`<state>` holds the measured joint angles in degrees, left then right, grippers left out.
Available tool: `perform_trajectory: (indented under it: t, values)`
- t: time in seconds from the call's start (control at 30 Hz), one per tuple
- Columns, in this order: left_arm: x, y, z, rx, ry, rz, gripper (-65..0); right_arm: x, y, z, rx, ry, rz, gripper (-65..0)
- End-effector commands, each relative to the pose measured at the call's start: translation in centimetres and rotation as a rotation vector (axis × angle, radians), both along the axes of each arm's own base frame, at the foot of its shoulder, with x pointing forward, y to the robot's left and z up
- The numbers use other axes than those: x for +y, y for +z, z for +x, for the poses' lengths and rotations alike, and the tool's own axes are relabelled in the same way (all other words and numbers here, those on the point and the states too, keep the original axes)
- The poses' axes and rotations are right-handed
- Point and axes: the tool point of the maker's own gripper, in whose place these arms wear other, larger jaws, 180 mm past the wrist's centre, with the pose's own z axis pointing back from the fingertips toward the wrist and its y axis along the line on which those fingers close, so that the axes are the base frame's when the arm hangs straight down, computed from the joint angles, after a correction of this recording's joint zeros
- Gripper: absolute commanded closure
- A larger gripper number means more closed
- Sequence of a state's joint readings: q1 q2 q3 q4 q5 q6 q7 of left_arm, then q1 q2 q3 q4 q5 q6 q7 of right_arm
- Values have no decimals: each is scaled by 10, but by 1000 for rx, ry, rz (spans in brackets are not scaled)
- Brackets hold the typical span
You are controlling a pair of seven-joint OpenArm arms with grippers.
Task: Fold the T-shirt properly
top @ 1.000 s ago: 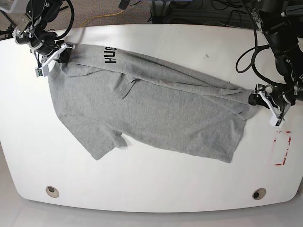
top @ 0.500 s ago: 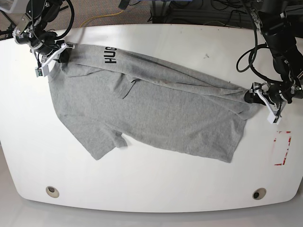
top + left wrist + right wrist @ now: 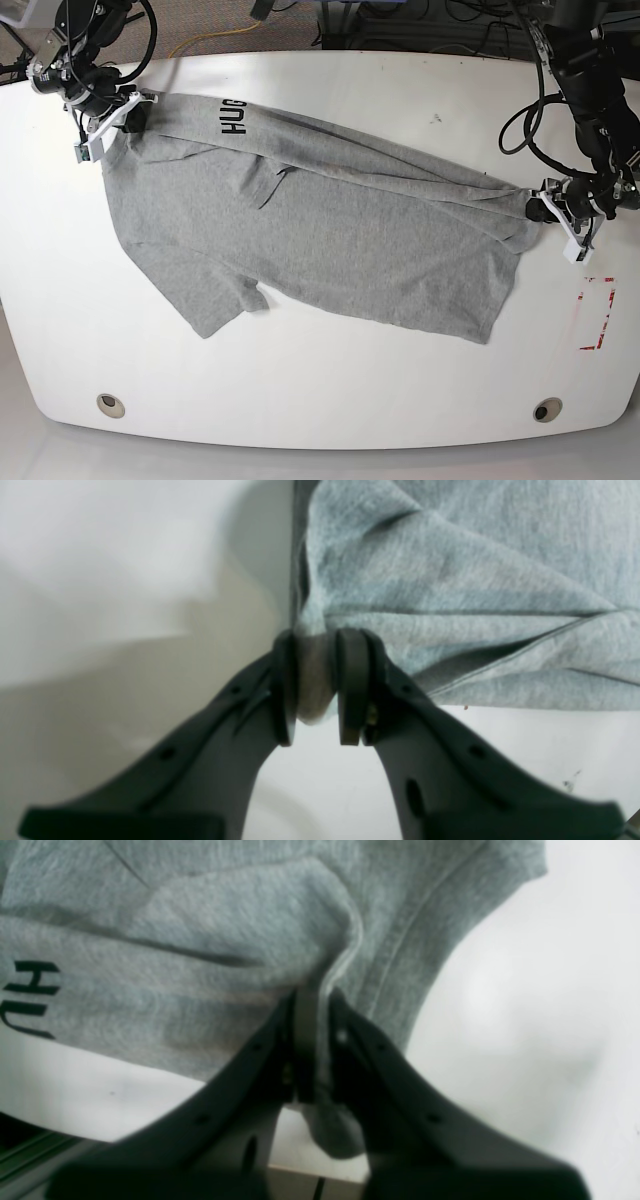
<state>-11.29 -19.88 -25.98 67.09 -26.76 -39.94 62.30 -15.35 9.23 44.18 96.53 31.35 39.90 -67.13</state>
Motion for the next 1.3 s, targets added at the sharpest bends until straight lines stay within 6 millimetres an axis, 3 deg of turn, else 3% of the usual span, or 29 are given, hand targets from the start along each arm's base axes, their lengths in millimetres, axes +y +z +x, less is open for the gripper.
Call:
perform_trajectory:
  t: [0.0,0.1,0.23,0.47,0.8,0.93,1.07,1.27]
  values:
    - [7,18,13,-57,4,13,-94,-6,10,9,-42,3,-16,-33]
    - [9,24,15,-74,-1,26,-19,-5,10,9,-42,4,-15,-33]
    - [7,52,25,-157,-31,85,-15,-5,10,9,-42,4,-15,-33]
    - [5,67,20,-153,-67,154,-15,-5,10,8,-41,4,-15,-33]
    - [6,67,19,-150,-68,158,-71,-5,10,8,-41,4,-15,-33]
    - [5,67,18,-151,-69,160,-65,-5,10,8,-41,4,-15,-33]
    - [6,68,20,-152,-67,159,0,-5,10,8,-41,4,-15,-33]
    - [-2,73,32,-182,-63,128,0,-5,10,9,-42,4,-13,-33]
